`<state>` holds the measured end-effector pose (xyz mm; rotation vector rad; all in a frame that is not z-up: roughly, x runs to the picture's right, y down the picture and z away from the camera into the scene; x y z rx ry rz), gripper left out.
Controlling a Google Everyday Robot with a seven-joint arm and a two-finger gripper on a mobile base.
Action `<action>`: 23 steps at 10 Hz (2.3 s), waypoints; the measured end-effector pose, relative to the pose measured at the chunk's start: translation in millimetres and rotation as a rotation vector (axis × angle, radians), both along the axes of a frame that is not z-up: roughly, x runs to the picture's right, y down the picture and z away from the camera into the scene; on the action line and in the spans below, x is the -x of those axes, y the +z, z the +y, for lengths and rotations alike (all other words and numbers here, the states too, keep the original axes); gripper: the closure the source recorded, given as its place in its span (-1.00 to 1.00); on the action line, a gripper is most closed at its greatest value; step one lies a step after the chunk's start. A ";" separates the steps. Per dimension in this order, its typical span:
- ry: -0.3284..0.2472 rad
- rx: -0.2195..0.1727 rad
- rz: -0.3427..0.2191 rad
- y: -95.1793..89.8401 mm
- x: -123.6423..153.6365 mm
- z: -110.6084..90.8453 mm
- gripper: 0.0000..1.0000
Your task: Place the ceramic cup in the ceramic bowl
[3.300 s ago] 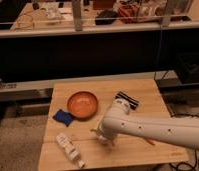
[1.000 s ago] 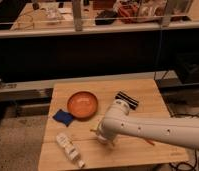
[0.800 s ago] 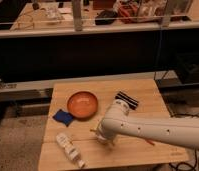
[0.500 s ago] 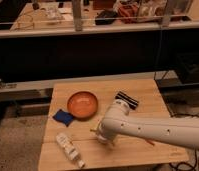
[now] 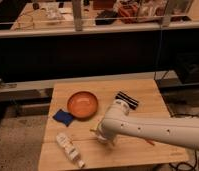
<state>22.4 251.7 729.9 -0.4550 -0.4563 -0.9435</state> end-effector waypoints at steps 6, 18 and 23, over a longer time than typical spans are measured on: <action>0.110 -0.055 0.013 -21.5 -3.0 -18.9 0.49; 0.103 -0.161 0.008 -1.8 16.2 -174.6 1.00; 0.035 -0.132 -0.028 74.4 75.6 -218.8 1.00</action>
